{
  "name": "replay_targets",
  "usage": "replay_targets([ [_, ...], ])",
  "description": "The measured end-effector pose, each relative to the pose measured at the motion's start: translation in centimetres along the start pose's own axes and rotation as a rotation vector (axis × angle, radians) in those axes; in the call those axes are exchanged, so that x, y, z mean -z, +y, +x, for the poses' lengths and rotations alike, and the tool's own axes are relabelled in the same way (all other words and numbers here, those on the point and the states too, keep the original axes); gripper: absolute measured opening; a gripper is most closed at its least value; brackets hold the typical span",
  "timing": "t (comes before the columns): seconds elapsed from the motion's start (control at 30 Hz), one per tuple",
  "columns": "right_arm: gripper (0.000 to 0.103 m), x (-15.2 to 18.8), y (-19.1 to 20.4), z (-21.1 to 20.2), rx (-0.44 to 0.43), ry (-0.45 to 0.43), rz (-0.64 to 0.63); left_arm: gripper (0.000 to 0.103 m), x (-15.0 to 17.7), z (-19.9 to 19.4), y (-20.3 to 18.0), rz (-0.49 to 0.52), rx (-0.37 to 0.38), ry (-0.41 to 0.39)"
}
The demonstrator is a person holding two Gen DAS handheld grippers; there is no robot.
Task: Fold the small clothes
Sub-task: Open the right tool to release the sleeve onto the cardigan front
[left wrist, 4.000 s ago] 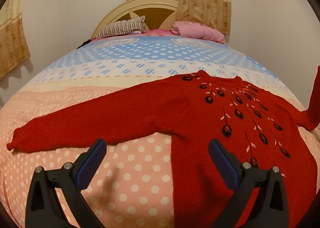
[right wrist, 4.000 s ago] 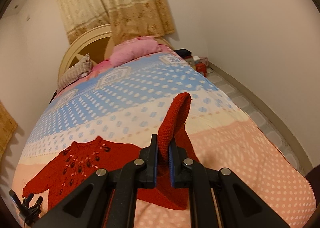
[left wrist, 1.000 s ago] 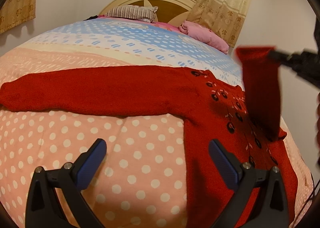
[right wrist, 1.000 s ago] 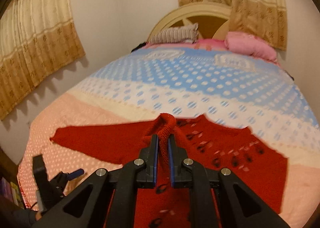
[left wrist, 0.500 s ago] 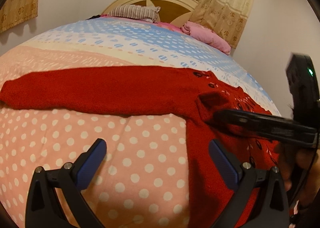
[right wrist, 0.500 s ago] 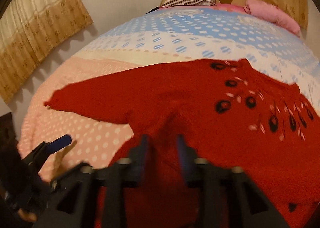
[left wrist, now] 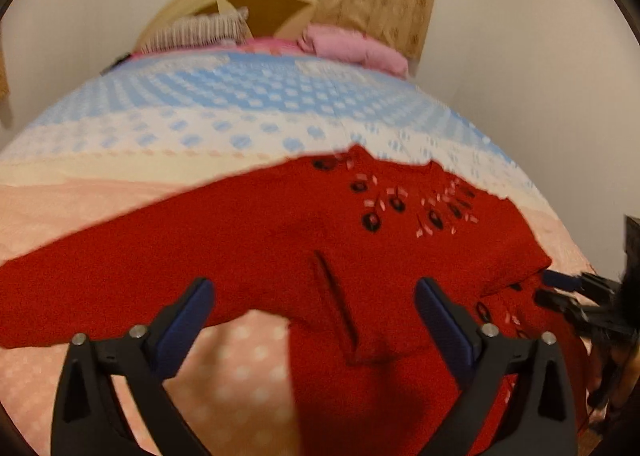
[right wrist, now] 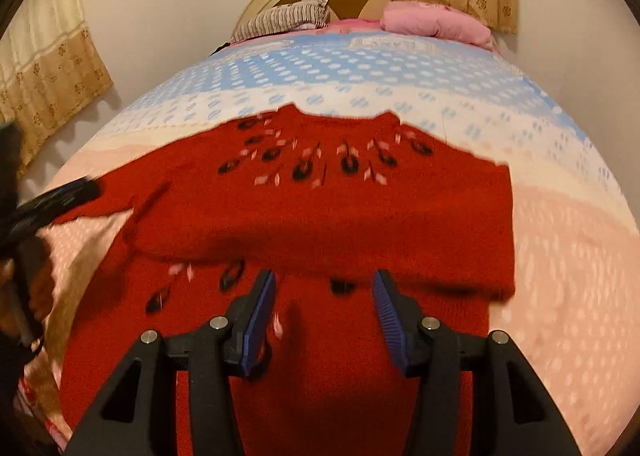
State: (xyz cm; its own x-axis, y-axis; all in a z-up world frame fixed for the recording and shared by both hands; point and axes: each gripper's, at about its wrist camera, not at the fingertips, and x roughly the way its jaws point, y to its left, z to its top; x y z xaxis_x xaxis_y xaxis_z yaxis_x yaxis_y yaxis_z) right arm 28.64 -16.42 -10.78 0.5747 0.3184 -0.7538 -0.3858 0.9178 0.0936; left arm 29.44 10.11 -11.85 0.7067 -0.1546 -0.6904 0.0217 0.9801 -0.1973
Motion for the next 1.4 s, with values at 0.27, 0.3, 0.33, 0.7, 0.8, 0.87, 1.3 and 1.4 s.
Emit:
replay_targets([
  [0.27, 0.052, 1.8, -3.4, -0.8, 0.079, -0.016, 0.053, 0.022, 0.7, 3.7, -1.7, 0.037, -0.009, 0.091],
  [0.3, 0.052, 1.8, -3.7, -0.8, 0.138, -0.015, 0.022, 0.014, 0.6, 3.7, -1.8, 0.060, -0.036, 0.092],
  [0.33, 0.052, 1.7, -4.0, -0.8, 0.202, -0.016, -0.005, 0.013, 0.4, 3.6, -1.9, 0.074, -0.040, 0.083],
  [0.7, 0.029, 0.8, -3.5, 2.2, 0.382, 0.012, -0.287, 0.006, 0.1, 3.1, -1.8, 0.069, -0.044, 0.039],
  [0.8, 0.007, 0.7, -4.3, 0.8, 0.342, 0.012, -0.236, 0.006, 0.0, 2.9, -0.8, 0.036, -0.045, 0.037],
  [0.87, 0.007, 0.8, -4.6, -0.9, 0.324, -0.006, -0.227, 0.005, 0.0, 2.7, -0.4, 0.040, -0.061, 0.026],
  [1.3, 0.040, 1.2, -4.9, -2.7, 0.290, 0.085, -0.171, 0.024, 0.6, 0.6, -0.8, 0.020, -0.050, 0.007],
  [1.4, 0.041, -0.3, -4.1, -3.9, 0.221, 0.008, -0.107, 0.066, 0.4, 0.0, -2.2, 0.045, -0.062, -0.024],
])
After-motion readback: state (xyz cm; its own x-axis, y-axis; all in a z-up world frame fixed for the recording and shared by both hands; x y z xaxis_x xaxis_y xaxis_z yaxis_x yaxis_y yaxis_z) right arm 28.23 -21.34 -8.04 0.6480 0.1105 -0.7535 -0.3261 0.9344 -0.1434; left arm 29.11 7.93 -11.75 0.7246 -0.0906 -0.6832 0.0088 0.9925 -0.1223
